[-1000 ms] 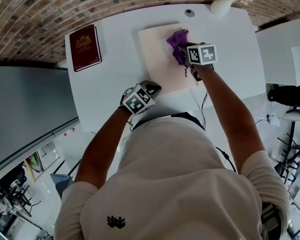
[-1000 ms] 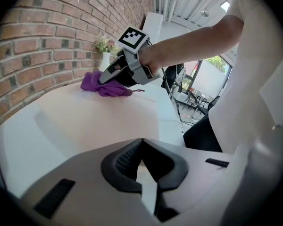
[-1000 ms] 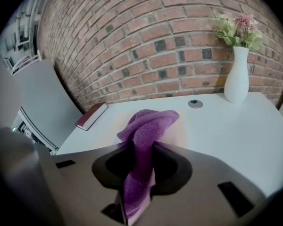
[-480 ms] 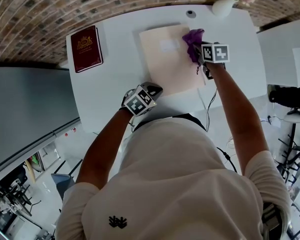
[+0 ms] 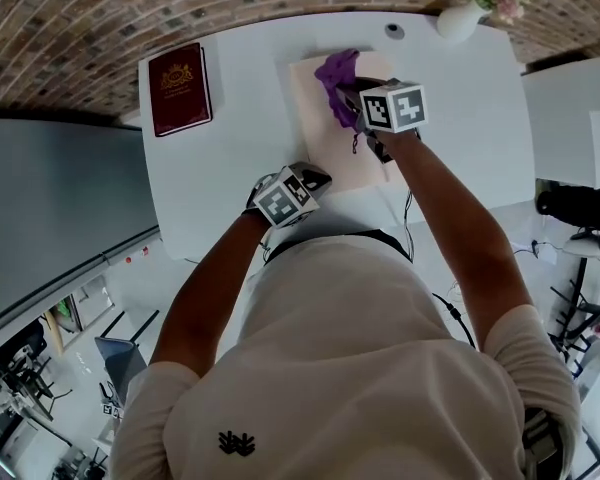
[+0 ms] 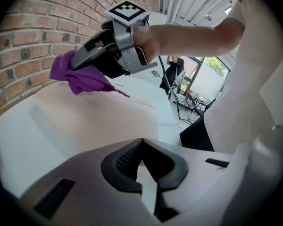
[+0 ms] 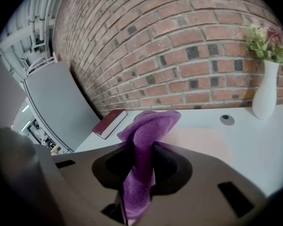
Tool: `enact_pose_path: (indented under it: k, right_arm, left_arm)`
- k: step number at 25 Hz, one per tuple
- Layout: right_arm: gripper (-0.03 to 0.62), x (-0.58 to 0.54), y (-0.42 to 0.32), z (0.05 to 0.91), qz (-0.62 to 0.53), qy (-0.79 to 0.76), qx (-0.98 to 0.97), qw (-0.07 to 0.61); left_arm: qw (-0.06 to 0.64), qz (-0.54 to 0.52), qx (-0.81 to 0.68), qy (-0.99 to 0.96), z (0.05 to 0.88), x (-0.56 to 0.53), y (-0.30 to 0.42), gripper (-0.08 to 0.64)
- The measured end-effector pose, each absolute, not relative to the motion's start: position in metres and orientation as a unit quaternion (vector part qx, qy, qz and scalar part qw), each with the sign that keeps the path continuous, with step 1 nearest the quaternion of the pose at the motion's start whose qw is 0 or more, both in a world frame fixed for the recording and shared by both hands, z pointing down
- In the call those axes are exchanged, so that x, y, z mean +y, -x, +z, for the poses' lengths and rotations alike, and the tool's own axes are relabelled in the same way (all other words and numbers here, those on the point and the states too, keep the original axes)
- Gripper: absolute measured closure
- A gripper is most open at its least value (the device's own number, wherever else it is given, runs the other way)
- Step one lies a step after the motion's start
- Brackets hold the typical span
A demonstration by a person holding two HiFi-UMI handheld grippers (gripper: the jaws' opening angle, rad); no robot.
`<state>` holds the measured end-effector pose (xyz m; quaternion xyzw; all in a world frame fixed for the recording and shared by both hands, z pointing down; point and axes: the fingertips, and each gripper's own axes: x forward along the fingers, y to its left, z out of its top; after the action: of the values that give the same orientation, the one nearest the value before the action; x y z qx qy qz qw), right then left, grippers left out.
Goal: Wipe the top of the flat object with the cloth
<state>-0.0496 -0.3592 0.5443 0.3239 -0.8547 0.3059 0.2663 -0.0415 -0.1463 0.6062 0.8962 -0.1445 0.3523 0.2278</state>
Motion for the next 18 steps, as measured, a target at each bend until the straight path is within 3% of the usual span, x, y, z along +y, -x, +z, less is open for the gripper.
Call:
enact_pose_path:
  k: [7, 18]
  right_arm:
    - [0.476, -0.342, 0.107, 0.565, 0.310, -0.281, -0.860, 0.291]
    - [0.476, -0.366, 0.043, 0.585, 0.309, -0.331, -0.836, 0.311]
  left_arm:
    - [0.232, 0.353, -0.147, -0.894, 0.607, -0.148, 0.042, 0.535]
    - [0.238, 0.347, -0.145, -0.895, 0.608, -0.148, 0.045, 0.535]
